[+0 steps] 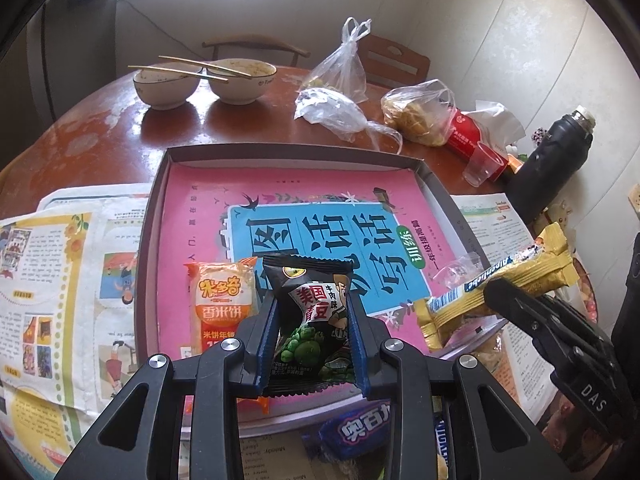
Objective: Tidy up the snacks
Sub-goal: 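Lower green-pea bag into box with left gripper while right gripper places chip bag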
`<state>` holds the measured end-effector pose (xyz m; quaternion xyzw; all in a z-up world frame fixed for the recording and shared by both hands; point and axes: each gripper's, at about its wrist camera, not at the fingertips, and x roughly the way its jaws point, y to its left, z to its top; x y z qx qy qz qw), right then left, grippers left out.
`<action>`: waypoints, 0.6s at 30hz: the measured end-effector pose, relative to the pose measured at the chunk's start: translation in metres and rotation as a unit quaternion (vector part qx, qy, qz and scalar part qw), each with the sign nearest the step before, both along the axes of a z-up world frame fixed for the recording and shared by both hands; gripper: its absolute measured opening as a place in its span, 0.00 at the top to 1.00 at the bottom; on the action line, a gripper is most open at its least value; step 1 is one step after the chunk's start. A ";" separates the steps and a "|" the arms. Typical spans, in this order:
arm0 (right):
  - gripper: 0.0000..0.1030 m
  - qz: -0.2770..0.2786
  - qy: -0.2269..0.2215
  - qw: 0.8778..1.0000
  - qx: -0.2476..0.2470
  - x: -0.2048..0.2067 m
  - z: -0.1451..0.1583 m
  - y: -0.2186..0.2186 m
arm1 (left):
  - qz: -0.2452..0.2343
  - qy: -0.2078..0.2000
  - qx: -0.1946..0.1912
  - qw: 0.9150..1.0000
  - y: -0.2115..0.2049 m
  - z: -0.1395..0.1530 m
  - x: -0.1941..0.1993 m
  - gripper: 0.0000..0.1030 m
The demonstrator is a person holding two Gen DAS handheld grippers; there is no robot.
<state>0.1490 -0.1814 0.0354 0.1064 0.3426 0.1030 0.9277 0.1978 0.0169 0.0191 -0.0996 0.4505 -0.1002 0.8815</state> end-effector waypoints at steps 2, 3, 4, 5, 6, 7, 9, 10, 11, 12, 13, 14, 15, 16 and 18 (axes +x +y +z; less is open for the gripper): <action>0.83 0.004 0.004 1.000 0.001 0.002 -0.003 0.002 | -0.002 0.003 -0.001 1.000 -0.002 -0.003 0.003 0.68; 0.83 0.005 0.006 1.000 0.001 0.002 -0.005 0.003 | -0.003 0.005 -0.001 1.000 -0.002 -0.005 0.005 0.68; 0.83 0.005 0.010 1.000 0.001 0.002 -0.007 0.004 | -0.004 0.007 -0.002 1.000 -0.003 -0.006 0.006 0.68; 0.83 0.006 0.013 1.000 0.001 0.003 -0.009 0.004 | -0.006 0.008 -0.003 1.000 -0.004 -0.008 0.007 0.68; 0.83 0.006 0.015 1.000 0.001 0.003 -0.011 0.005 | -0.008 0.008 -0.004 1.000 -0.005 -0.008 0.008 0.68; 0.83 0.006 0.018 1.000 0.001 0.004 -0.013 0.005 | -0.009 0.008 -0.003 1.000 -0.006 -0.010 0.009 0.68; 0.83 0.006 0.022 1.000 0.000 0.005 -0.015 0.005 | -0.012 0.010 -0.005 1.000 -0.008 -0.012 0.011 0.68; 0.83 0.005 0.024 1.000 0.000 0.005 -0.016 0.005 | -0.013 0.011 -0.006 1.000 -0.009 -0.013 0.011 0.68; 0.83 0.005 0.025 1.000 0.000 0.004 -0.017 0.004 | -0.014 0.012 -0.005 1.000 -0.009 -0.014 0.012 0.68; 0.83 0.005 0.026 1.000 -0.001 0.004 -0.018 0.004 | -0.014 0.013 -0.005 1.000 -0.010 -0.015 0.013 0.68; 0.83 0.004 0.028 1.000 -0.001 0.004 -0.019 0.004 | -0.015 0.014 -0.006 1.000 -0.010 -0.016 0.013 0.68; 0.83 0.003 0.030 1.000 0.000 0.004 -0.020 0.003 | -0.017 0.015 -0.006 1.000 -0.011 -0.016 0.014 0.68; 0.83 0.002 0.031 1.000 0.001 0.005 -0.021 0.003 | -0.018 0.016 -0.006 1.000 -0.012 -0.017 0.014 0.68; 0.82 0.000 0.034 0.999 0.001 0.005 -0.022 0.002 | -0.019 0.017 -0.006 1.000 -0.013 -0.018 0.014 0.68; 0.82 -0.002 0.036 0.999 0.002 0.005 -0.023 0.000 | -0.022 0.019 -0.005 1.000 -0.015 -0.019 0.015 0.68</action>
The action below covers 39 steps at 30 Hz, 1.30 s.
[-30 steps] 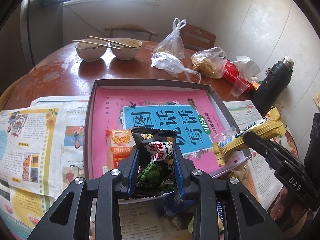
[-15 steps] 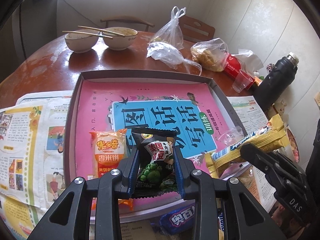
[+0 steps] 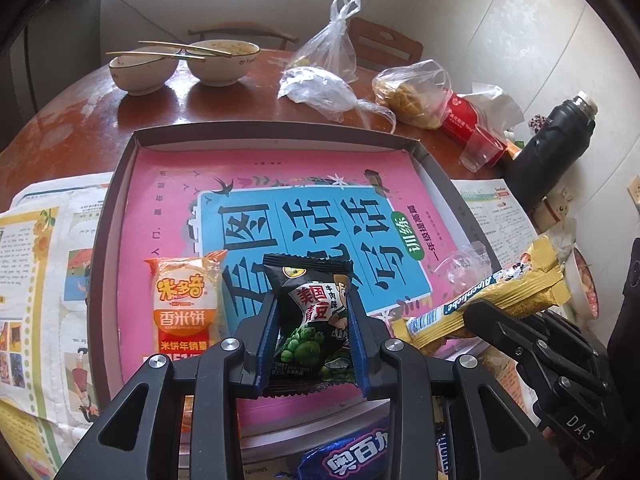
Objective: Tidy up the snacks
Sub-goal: 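Lower green-pea bag into box with left gripper while right gripper places chip bag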
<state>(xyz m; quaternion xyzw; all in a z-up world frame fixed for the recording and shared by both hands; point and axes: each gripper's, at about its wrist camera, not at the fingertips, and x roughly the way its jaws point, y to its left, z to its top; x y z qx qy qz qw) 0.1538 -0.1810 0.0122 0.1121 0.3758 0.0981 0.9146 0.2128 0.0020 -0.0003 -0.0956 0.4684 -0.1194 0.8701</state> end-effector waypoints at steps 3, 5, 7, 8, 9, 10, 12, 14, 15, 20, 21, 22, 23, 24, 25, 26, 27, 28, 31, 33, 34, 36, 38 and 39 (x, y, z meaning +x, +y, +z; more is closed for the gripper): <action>0.82 -0.005 0.002 1.000 0.001 -0.001 -0.001 -0.003 | -0.001 0.001 0.004 1.000 -0.002 -0.001 0.001 0.68; 0.82 -0.007 0.003 1.000 -0.001 -0.002 -0.002 -0.005 | -0.002 0.001 0.010 1.000 -0.003 -0.002 0.001 0.68; 0.82 -0.011 0.003 1.000 -0.001 -0.003 -0.002 -0.008 | -0.002 0.004 0.012 1.000 -0.004 -0.004 0.001 0.68; 0.82 -0.011 0.003 1.000 -0.001 -0.004 -0.002 -0.009 | -0.002 0.005 0.012 1.000 -0.005 -0.004 0.001 0.67; 0.82 -0.013 0.004 1.000 -0.001 -0.004 -0.002 -0.010 | -0.002 0.005 0.013 1.000 -0.005 -0.004 0.001 0.67; 0.82 -0.015 0.004 1.000 -0.001 -0.004 -0.002 -0.011 | -0.002 0.005 0.016 1.000 -0.006 -0.004 0.001 0.67; 0.82 -0.017 0.005 1.000 0.000 -0.005 -0.002 -0.014 | -0.002 0.004 0.019 1.000 -0.006 -0.004 0.001 0.67; 0.81 -0.020 0.005 1.000 0.001 -0.004 -0.002 -0.015 | -0.002 0.004 0.021 1.000 -0.007 -0.004 0.000 0.67; 0.80 -0.022 0.005 1.000 0.001 -0.005 -0.002 -0.017 | -0.002 0.004 0.021 1.000 -0.006 -0.004 0.000 0.67; 0.78 -0.030 0.003 1.000 0.001 -0.007 -0.001 -0.022 | 0.002 0.005 0.024 1.000 -0.006 -0.003 -0.001 0.67; 0.78 -0.031 0.003 1.000 0.001 -0.007 0.000 -0.022 | 0.002 0.005 0.024 1.000 -0.005 -0.003 -0.001 0.67; 0.77 -0.034 0.003 0.999 0.001 -0.007 0.000 -0.023 | 0.003 0.005 0.023 1.000 -0.005 -0.003 -0.001 0.67; 0.76 -0.036 0.002 0.999 0.001 -0.007 0.000 -0.024 | 0.004 0.004 0.024 1.000 -0.005 -0.003 -0.002 0.66; 0.74 -0.038 0.001 0.999 0.000 -0.008 0.001 -0.025 | 0.004 0.004 0.025 1.000 -0.004 -0.002 -0.002 0.66; 0.72 -0.041 0.001 0.999 0.001 -0.008 0.001 -0.027 | 0.006 0.003 0.025 1.000 -0.003 -0.002 -0.003 0.66; 0.72 -0.043 0.001 0.999 0.001 -0.008 0.001 -0.028 | 0.006 0.002 0.024 1.000 -0.003 -0.001 -0.003 0.66; 0.72 -0.045 -0.001 0.999 0.002 -0.009 0.002 -0.029 | 0.008 0.001 0.024 1.000 -0.002 0.000 -0.004 0.66; 0.71 -0.047 -0.002 0.999 0.002 -0.010 0.002 -0.030 | 0.008 0.000 0.024 1.000 -0.001 0.001 -0.005 0.66; 0.68 -0.054 -0.004 0.999 0.001 -0.011 0.004 -0.032 | 0.010 -0.003 0.024 1.000 0.000 0.003 -0.006 0.64; 0.66 -0.057 -0.005 0.998 0.001 -0.012 0.004 -0.032 | 0.011 -0.004 0.023 1.000 0.001 0.004 -0.007 0.63; 0.65 -0.058 -0.005 0.998 0.001 -0.012 0.005 -0.033 | 0.011 -0.004 0.023 1.000 0.001 0.004 -0.007 0.63; 0.65 -0.060 -0.006 0.998 0.001 -0.012 0.005 -0.033 | 0.012 -0.005 0.023 1.000 0.001 0.005 -0.008 0.62; 0.65 -0.062 -0.007 0.998 0.001 -0.012 0.006 -0.034 | 0.011 -0.007 0.023 1.000 0.001 0.008 -0.009 0.60; 0.64 -0.063 -0.008 0.998 0.000 -0.013 0.006 -0.034 | 0.012 -0.009 0.024 1.000 0.002 0.010 -0.010 0.59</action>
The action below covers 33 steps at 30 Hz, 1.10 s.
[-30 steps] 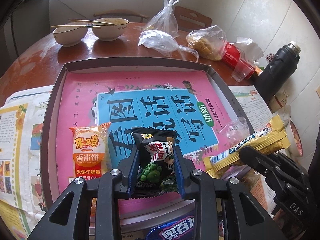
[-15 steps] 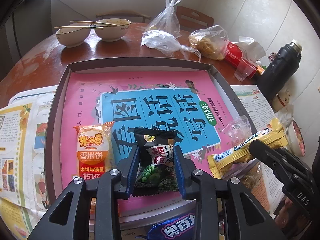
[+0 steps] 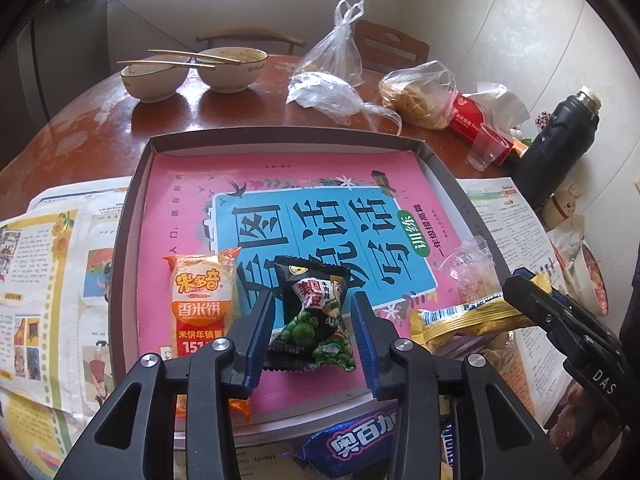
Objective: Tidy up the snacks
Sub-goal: 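Lower green-pea bag into box with left gripper while right gripper places chip bag, then withdraw both grippers from the box toward the remaining snacks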
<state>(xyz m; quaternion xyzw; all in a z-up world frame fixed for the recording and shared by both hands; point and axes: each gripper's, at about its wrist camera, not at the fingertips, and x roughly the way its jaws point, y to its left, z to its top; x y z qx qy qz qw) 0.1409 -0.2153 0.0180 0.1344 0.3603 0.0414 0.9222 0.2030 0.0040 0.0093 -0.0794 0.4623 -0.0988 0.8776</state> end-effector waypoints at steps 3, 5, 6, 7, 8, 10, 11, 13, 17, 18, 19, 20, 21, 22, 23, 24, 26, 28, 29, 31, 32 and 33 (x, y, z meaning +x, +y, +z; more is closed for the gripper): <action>0.63 -0.004 -0.005 1.000 -0.001 -0.002 0.002 -0.001 | 0.001 -0.005 0.000 1.000 0.002 0.004 -0.002 0.56; 0.61 -0.007 -0.010 1.000 -0.002 -0.004 0.004 -0.002 | 0.002 -0.009 -0.001 1.000 0.003 0.007 -0.004 0.53; 0.60 -0.008 -0.013 1.000 -0.002 -0.005 0.005 -0.003 | 0.004 -0.010 -0.002 1.000 0.004 0.008 -0.005 0.53; 0.59 -0.009 -0.015 1.000 -0.003 -0.006 0.006 -0.003 | 0.005 -0.011 -0.001 1.000 0.005 0.009 -0.007 0.51; 0.58 -0.010 -0.017 1.000 -0.002 -0.007 0.007 -0.003 | 0.006 -0.012 -0.001 1.000 0.006 0.010 -0.008 0.49; 0.58 -0.011 -0.022 1.000 0.000 -0.009 0.009 -0.004 | 0.011 -0.014 -0.001 1.000 0.008 0.012 -0.011 0.48; 0.57 -0.011 -0.023 1.000 0.000 -0.010 0.010 -0.004 | 0.012 -0.016 -0.003 1.000 0.009 0.013 -0.012 0.47; 0.55 -0.013 -0.027 1.000 -0.001 -0.011 0.012 -0.005 | 0.015 -0.019 -0.005 1.000 0.011 0.016 -0.015 0.45; 0.53 -0.014 -0.035 0.999 -0.002 -0.016 0.015 -0.006 | 0.019 -0.026 -0.007 0.999 0.014 0.022 -0.021 0.40; 0.52 -0.014 -0.037 0.999 -0.002 -0.016 0.015 -0.006 | 0.020 -0.029 -0.007 0.999 0.014 0.024 -0.023 0.39; 0.52 -0.014 -0.039 0.999 -0.003 -0.018 0.016 -0.006 | 0.021 -0.031 -0.007 0.999 0.015 0.025 -0.024 0.38; 0.51 -0.015 -0.041 0.999 -0.003 -0.019 0.016 -0.005 | 0.020 -0.034 -0.006 0.999 0.015 0.027 -0.026 0.37; 0.50 -0.015 -0.042 0.999 -0.003 -0.020 0.017 -0.005 | 0.021 -0.035 -0.006 0.999 0.015 0.028 -0.027 0.37; 0.49 -0.015 -0.043 0.999 -0.003 -0.021 0.018 -0.005 | 0.022 -0.037 -0.006 0.999 0.016 0.030 -0.029 0.37; 0.49 -0.015 -0.045 0.999 -0.003 -0.022 0.019 -0.004 | 0.022 -0.038 -0.006 0.999 0.016 0.031 -0.031 0.36; 0.48 -0.015 -0.047 0.999 -0.003 -0.023 0.020 -0.004 | 0.023 -0.039 -0.005 0.999 0.016 0.031 -0.032 0.36; 0.46 -0.014 -0.051 0.999 -0.004 -0.026 0.021 -0.004 | 0.027 -0.041 -0.003 0.999 0.018 0.033 -0.036 0.34; 0.43 -0.017 -0.057 0.998 -0.005 -0.029 0.023 -0.004 | 0.033 -0.043 -0.004 0.999 0.020 0.034 -0.039 0.33; 0.42 -0.016 -0.059 0.998 -0.004 -0.030 0.023 -0.004 | 0.034 -0.044 -0.004 0.998 0.021 0.034 -0.041 0.33; 0.42 -0.016 -0.063 0.998 -0.003 -0.034 0.024 -0.004 | 0.037 -0.047 -0.001 0.998 0.022 0.036 -0.045 0.32; 0.42 -0.016 -0.064 0.998 -0.003 -0.035 0.025 -0.004 | 0.037 -0.048 -0.001 0.998 0.023 0.037 -0.047 0.32; 0.41 -0.017 -0.066 0.998 -0.004 -0.036 0.025 -0.004 | 0.038 -0.050 0.000 0.998 0.023 0.038 -0.050 0.31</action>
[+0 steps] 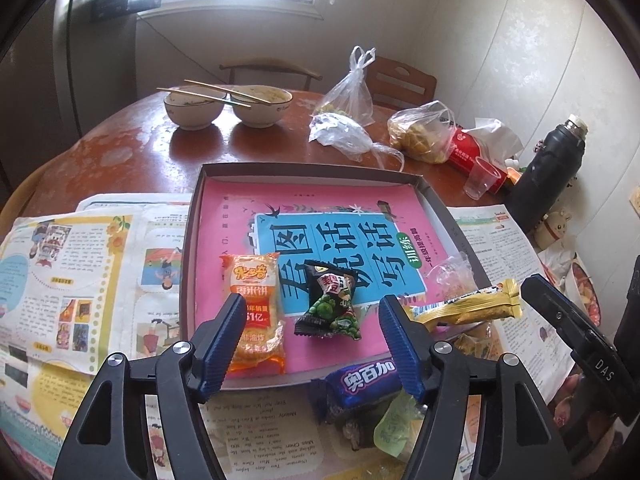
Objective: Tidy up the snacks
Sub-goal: 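Withdraw both grippers from the box toward the remaining snacks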
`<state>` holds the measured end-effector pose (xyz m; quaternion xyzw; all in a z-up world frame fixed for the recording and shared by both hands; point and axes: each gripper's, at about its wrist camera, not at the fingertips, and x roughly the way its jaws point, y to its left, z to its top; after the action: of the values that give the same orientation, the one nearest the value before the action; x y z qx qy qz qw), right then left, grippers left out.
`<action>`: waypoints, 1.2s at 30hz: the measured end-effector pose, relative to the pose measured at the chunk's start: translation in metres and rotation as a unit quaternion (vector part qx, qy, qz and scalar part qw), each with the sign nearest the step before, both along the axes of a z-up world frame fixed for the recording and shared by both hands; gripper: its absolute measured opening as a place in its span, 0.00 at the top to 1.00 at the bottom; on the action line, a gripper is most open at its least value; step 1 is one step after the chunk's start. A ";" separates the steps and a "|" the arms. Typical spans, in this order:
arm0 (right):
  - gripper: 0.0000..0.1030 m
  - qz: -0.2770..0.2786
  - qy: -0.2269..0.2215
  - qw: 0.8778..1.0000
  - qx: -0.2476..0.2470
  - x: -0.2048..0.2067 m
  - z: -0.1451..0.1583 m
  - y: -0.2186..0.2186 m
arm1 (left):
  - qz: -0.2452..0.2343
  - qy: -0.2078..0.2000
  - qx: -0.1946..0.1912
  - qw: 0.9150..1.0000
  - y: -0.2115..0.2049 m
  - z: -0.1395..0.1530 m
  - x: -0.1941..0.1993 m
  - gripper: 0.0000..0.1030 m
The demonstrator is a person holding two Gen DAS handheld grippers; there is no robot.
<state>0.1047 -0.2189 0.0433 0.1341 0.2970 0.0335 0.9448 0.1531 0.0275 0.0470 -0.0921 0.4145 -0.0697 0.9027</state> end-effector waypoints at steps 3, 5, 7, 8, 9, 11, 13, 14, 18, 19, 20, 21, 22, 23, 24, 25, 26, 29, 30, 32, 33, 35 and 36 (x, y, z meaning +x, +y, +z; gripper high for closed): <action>0.41 0.000 -0.004 1.000 0.000 -0.005 0.001 0.000 | 0.002 -0.004 0.001 1.000 0.001 0.002 -0.007 0.30; 0.41 0.002 -0.005 1.000 0.000 -0.007 0.001 0.001 | 0.004 -0.006 0.001 1.000 0.002 0.003 -0.010 0.30; 0.41 0.003 -0.006 1.000 0.000 -0.010 0.000 0.001 | 0.006 -0.008 0.002 1.000 0.002 0.004 -0.014 0.29; 0.41 0.005 -0.007 1.000 0.000 -0.011 0.000 0.001 | 0.008 -0.009 0.002 1.000 0.003 0.004 -0.016 0.28; 0.41 0.006 -0.007 1.000 0.000 -0.012 0.000 0.002 | 0.008 -0.010 0.001 1.000 0.003 0.004 -0.018 0.28; 0.41 0.009 -0.008 1.000 -0.002 -0.014 -0.001 0.004 | 0.009 -0.012 0.002 1.000 0.003 0.004 -0.023 0.28; 0.41 0.012 -0.009 1.000 -0.003 -0.017 -0.001 0.005 | 0.010 -0.014 0.002 1.000 0.003 0.004 -0.026 0.27; 0.41 0.013 -0.009 1.000 -0.003 -0.018 -0.001 0.005 | 0.011 -0.015 0.002 1.000 0.003 0.004 -0.028 0.27; 0.36 0.016 -0.010 1.000 -0.006 -0.022 -0.001 0.007 | 0.014 -0.019 0.006 1.000 0.003 0.004 -0.036 0.27; 0.36 0.017 -0.011 1.000 -0.005 -0.024 -0.001 0.007 | 0.015 -0.020 0.005 1.000 0.003 0.003 -0.038 0.26; 0.36 0.017 -0.012 1.000 -0.005 -0.025 -0.001 0.007 | 0.014 -0.021 0.003 1.000 0.003 0.003 -0.040 0.26; 0.36 0.018 -0.012 1.000 -0.005 -0.026 -0.001 0.008 | 0.013 -0.021 0.002 1.000 0.003 0.003 -0.041 0.26; 0.35 0.018 -0.013 1.000 -0.006 -0.027 -0.001 0.008 | 0.014 -0.022 0.002 1.000 0.003 0.003 -0.043 0.26; 0.35 0.017 -0.013 1.000 -0.006 -0.027 -0.001 0.008 | 0.014 -0.023 0.002 1.000 0.003 0.003 -0.045 0.26; 0.35 0.019 -0.014 1.000 -0.006 -0.028 -0.001 0.008 | 0.014 -0.023 0.002 1.000 0.003 0.002 -0.047 0.25; 0.34 0.019 -0.014 1.000 -0.006 -0.029 -0.002 0.009 | 0.015 -0.022 0.001 1.000 0.003 0.002 -0.048 0.25; 0.34 0.019 -0.013 1.000 -0.008 -0.030 -0.002 0.009 | 0.015 -0.022 0.001 1.000 0.003 0.002 -0.050 0.25; 0.34 0.021 -0.013 1.000 -0.010 -0.032 -0.002 0.011 | 0.018 -0.023 0.006 1.000 0.003 0.002 -0.055 0.25; 0.33 0.022 -0.013 1.000 -0.011 -0.032 -0.002 0.012 | 0.019 -0.023 0.007 1.000 0.003 0.002 -0.055 0.24; 0.33 0.023 -0.014 1.000 -0.012 -0.034 -0.002 0.013 | 0.021 -0.023 0.008 0.999 0.004 0.000 -0.058 0.24; 0.33 0.025 -0.015 1.000 -0.012 -0.035 -0.002 0.013 | 0.020 -0.023 0.009 0.999 0.003 0.000 -0.059 0.24; 0.33 0.025 -0.014 0.999 -0.014 -0.036 -0.002 0.014 | 0.019 -0.022 0.011 1.000 0.003 -0.002 -0.063 0.24; 0.33 0.027 -0.013 0.999 -0.014 -0.037 -0.003 0.015 | 0.017 -0.023 0.011 1.000 0.002 -0.002 -0.065 0.24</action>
<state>0.0677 -0.2041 0.0407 0.1129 0.2882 0.0564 0.9492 0.0884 0.0291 0.0448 -0.0879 0.3931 -0.0521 0.9138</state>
